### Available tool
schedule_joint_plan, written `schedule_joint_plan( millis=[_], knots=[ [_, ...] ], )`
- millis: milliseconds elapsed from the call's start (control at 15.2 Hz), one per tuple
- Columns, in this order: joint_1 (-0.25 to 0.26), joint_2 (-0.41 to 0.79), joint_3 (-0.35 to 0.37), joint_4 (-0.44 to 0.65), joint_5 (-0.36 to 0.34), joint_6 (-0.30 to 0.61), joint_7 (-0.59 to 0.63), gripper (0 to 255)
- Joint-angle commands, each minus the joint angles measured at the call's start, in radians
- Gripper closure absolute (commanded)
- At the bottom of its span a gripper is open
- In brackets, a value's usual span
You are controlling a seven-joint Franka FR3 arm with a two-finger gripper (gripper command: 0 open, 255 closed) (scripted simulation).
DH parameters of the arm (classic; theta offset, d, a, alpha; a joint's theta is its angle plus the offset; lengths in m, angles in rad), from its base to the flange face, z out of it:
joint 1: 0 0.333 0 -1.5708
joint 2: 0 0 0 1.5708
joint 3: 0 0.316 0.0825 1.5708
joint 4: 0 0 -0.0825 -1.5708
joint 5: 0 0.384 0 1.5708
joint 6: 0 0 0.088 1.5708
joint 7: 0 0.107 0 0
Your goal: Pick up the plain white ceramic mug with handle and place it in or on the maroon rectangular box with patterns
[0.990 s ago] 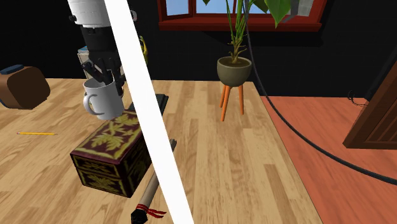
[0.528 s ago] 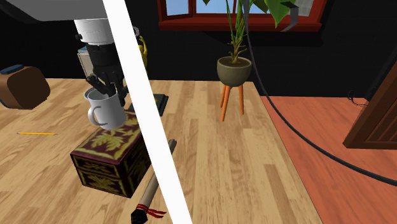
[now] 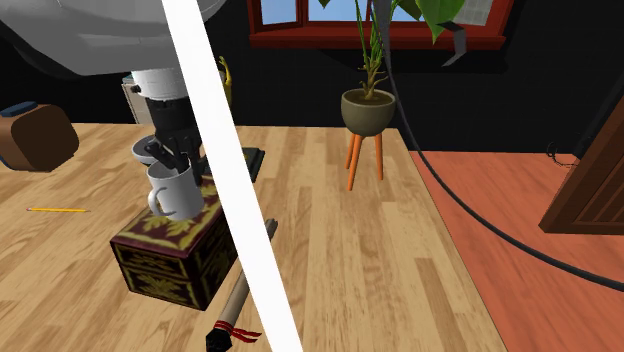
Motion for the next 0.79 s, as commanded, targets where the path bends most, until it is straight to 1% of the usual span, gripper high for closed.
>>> schedule_joint_plan(
  millis=[0,396,462,726],
  knots=[
    [0.001,0.003,0.001,-0.011,0.0,0.015,0.001,255],
    [0.001,0.003,0.001,-0.011,0.0,0.015,0.001,255],
    [0.001,0.003,0.001,-0.011,0.0,0.015,0.001,0],
    [0.001,0.003,0.001,-0.011,0.0,0.015,0.001,0]
  ],
)
